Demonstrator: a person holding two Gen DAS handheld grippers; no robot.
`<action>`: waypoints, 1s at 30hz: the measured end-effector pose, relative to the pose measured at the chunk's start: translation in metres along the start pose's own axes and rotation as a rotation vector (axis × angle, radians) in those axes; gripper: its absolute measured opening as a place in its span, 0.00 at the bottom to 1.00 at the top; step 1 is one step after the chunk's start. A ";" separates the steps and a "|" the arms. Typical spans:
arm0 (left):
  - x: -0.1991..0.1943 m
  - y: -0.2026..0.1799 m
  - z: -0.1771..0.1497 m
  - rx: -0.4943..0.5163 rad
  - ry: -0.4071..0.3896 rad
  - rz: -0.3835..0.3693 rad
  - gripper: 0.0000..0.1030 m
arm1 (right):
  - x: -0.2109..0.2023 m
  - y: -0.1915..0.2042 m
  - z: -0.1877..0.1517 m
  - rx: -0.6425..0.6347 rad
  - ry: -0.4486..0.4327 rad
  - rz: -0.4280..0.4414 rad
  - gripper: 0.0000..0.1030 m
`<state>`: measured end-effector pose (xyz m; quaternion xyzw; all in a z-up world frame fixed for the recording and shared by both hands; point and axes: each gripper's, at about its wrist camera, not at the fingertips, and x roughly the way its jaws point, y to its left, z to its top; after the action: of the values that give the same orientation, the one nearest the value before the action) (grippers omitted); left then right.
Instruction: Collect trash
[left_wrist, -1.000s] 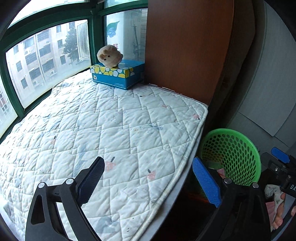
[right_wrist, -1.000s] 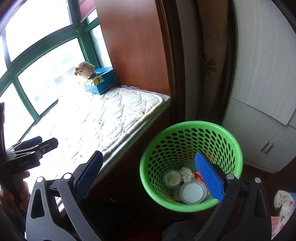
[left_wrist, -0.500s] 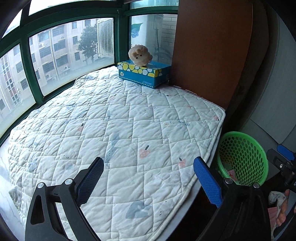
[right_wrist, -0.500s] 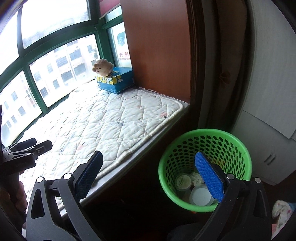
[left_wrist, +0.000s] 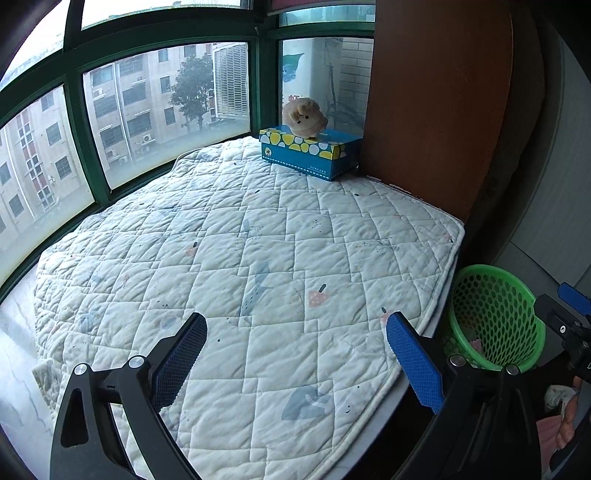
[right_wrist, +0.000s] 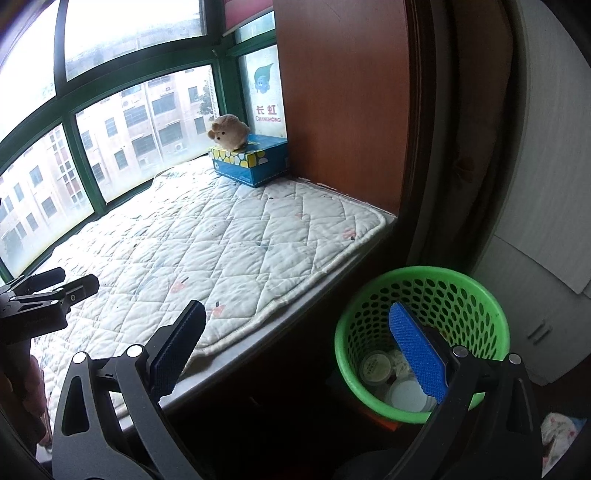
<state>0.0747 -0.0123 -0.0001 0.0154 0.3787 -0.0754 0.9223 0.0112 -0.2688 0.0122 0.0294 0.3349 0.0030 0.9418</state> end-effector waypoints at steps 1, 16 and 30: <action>-0.001 0.001 -0.001 -0.002 -0.001 0.003 0.92 | -0.001 0.001 0.000 -0.002 -0.003 0.000 0.96; -0.011 0.007 -0.005 -0.017 -0.011 0.027 0.92 | -0.009 0.003 -0.001 -0.012 -0.026 -0.003 0.96; -0.015 0.012 -0.007 -0.030 -0.013 0.036 0.92 | -0.013 0.007 -0.001 -0.024 -0.037 -0.003 0.96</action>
<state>0.0614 0.0023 0.0049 0.0078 0.3734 -0.0532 0.9261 0.0011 -0.2616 0.0199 0.0180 0.3175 0.0051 0.9481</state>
